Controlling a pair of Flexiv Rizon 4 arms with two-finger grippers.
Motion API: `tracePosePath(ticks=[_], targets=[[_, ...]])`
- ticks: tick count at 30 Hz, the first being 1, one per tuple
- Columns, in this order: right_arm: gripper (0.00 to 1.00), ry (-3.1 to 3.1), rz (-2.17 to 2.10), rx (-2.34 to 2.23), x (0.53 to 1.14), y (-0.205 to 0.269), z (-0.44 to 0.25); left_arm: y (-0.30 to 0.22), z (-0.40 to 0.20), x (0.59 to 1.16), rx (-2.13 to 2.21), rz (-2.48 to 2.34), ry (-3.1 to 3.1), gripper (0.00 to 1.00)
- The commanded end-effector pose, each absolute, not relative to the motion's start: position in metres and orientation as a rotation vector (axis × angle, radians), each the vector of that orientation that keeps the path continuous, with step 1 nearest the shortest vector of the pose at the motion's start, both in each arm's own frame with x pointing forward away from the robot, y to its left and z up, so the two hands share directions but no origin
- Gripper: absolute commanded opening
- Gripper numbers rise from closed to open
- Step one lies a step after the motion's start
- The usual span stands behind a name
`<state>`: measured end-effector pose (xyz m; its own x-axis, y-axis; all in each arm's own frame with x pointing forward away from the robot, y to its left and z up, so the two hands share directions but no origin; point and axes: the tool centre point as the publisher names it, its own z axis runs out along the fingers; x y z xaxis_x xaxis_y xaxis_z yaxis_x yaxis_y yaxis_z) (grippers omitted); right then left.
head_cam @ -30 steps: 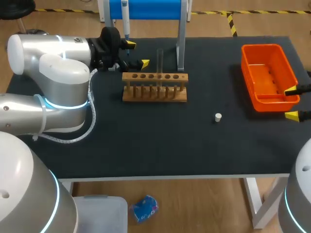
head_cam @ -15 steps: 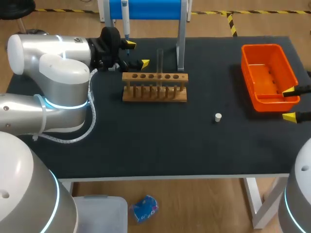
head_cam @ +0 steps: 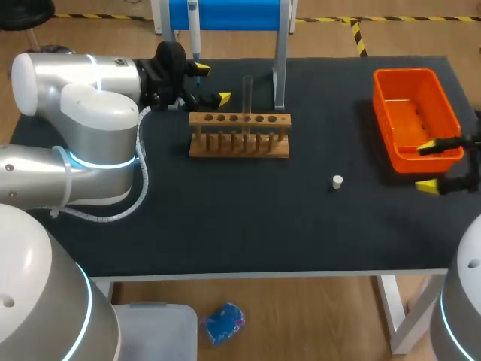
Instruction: Invert the test tube, pick up the pipette, mount the tip to pipette, aspirate from beaker and dispense into the tube, eject the tip, return the pipette, and cap with the stopper.
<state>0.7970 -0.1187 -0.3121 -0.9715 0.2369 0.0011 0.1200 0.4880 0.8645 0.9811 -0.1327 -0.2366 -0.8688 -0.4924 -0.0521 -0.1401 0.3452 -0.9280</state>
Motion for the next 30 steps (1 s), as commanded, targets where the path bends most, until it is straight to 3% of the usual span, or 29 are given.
tracePosePath(ticks=[1,30], targets=[[1.0,2.613,1.497,0.323,0.819,-0.082,-0.337,-0.133,-0.238,0.982,-0.56,-1.534,2.287,1.0],[1.0,2.654,1.44,0.353,0.838,-0.035,-0.395,-0.133,-0.238,0.982,-0.56,-1.534,2.287,1.0]])
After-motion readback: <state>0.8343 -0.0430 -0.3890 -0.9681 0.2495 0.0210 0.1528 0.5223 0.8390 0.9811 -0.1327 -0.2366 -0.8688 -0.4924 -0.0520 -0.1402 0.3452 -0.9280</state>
